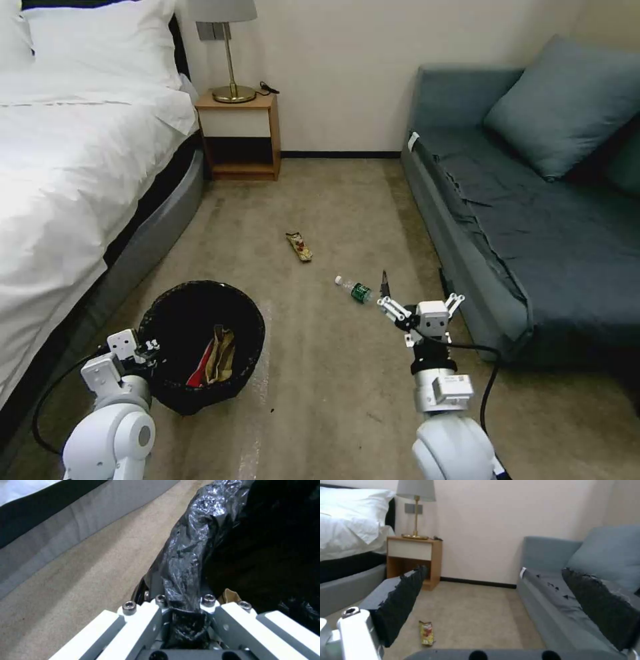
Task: Pick up the trash bin, then pick up the garbage on the floor and place it into the trash bin.
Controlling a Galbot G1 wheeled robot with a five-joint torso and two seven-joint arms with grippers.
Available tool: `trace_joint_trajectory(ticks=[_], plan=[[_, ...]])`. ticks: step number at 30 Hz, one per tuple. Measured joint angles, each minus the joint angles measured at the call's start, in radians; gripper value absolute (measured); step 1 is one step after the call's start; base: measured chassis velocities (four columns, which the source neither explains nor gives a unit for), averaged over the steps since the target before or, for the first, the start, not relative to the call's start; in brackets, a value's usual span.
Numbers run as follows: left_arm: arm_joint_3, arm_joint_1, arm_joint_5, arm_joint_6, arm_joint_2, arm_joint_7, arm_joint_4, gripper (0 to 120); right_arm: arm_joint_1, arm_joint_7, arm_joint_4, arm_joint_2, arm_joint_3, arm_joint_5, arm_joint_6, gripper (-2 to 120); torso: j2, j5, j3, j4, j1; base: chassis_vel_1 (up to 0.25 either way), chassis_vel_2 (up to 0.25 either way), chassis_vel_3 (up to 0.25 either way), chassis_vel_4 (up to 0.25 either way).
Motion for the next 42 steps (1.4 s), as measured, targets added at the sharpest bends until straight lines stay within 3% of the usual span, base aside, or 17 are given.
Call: trace_joint_trajectory(ticks=[7,42], plan=[[0.000,0.001,0.000,0.000,-0.003,0.000,-0.002,3,0.015,-0.004,-0.011,-0.003,-0.005,0.010,0.000,100,0.000,-0.0001,0.000,0.0001,0.000,-0.033,0.036,0.035,-0.024],[-0.019,0.008,-0.006,0.000,-0.001,-0.001,-0.015,3,0.102,-0.005,-0.118,-0.013,-0.020,0.034,-0.003,100,0.000,-0.0001,0.000,0.0000,0.000,-0.153,0.146,0.146,-0.150]])
